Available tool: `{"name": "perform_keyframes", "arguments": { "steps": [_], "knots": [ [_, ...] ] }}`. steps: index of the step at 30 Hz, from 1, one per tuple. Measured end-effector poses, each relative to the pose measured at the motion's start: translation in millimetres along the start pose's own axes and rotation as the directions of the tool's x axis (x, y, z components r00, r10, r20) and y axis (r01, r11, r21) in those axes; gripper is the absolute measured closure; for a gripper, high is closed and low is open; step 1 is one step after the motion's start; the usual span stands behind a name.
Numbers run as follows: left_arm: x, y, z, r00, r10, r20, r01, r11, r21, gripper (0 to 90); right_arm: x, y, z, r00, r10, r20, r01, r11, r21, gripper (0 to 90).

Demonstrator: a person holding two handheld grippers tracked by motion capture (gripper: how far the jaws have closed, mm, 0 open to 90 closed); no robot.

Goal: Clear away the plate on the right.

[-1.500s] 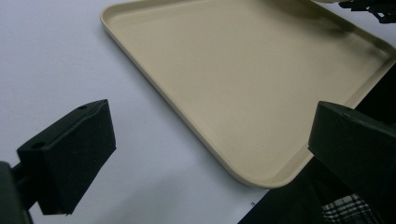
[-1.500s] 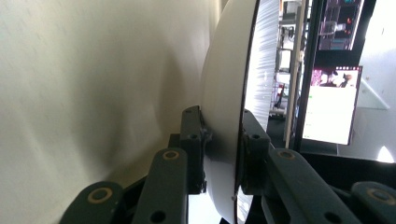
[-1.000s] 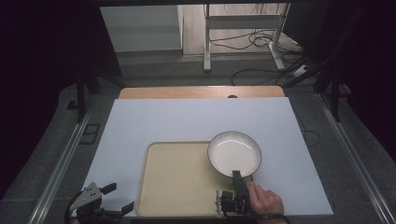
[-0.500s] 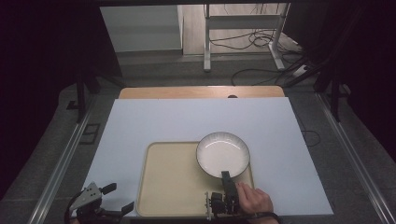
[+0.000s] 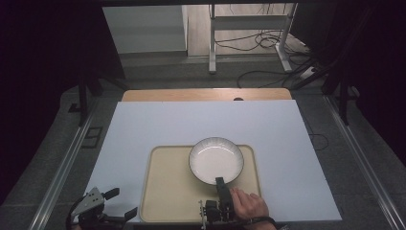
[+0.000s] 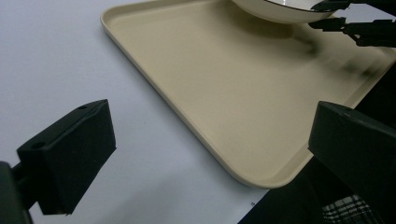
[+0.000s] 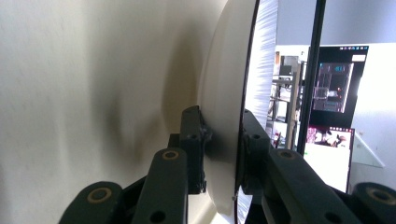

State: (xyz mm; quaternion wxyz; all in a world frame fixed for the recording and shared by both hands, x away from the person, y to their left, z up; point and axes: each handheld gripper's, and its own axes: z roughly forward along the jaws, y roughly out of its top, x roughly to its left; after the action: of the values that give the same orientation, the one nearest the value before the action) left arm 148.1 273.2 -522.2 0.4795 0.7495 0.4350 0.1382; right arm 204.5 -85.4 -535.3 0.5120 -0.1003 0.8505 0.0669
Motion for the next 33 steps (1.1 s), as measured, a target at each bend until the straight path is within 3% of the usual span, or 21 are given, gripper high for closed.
{"name": "perform_keyframes", "arguments": {
  "steps": [15,20,23,33],
  "knots": [
    [-0.3,0.0,-0.2,1.0000,0.003,0.001,-0.003,1.0000,0.000,0.3,11.3,27.9,0.1,0.9986,-0.042,-0.034,0.039,0.997,-0.064,75.7],
    [-0.3,-0.1,-0.2,1.0000,0.004,0.001,-0.004,1.0000,0.000,0.4,13.6,30.9,-0.9,0.9970,-0.061,-0.047,0.059,0.997,-0.047,76.0],
    [-0.4,0.0,-0.1,1.0000,0.005,0.001,-0.005,1.0000,0.000,0.3,14.4,29.6,1.0,0.9978,-0.039,-0.054,0.035,0.997,-0.070,76.6],
    [-0.7,0.0,-0.1,1.0000,0.007,0.001,-0.007,1.0000,0.000,0.4,17.7,29.5,2.5,0.9962,-0.043,-0.075,0.037,0.996,-0.076,78.1]
  ]
}}
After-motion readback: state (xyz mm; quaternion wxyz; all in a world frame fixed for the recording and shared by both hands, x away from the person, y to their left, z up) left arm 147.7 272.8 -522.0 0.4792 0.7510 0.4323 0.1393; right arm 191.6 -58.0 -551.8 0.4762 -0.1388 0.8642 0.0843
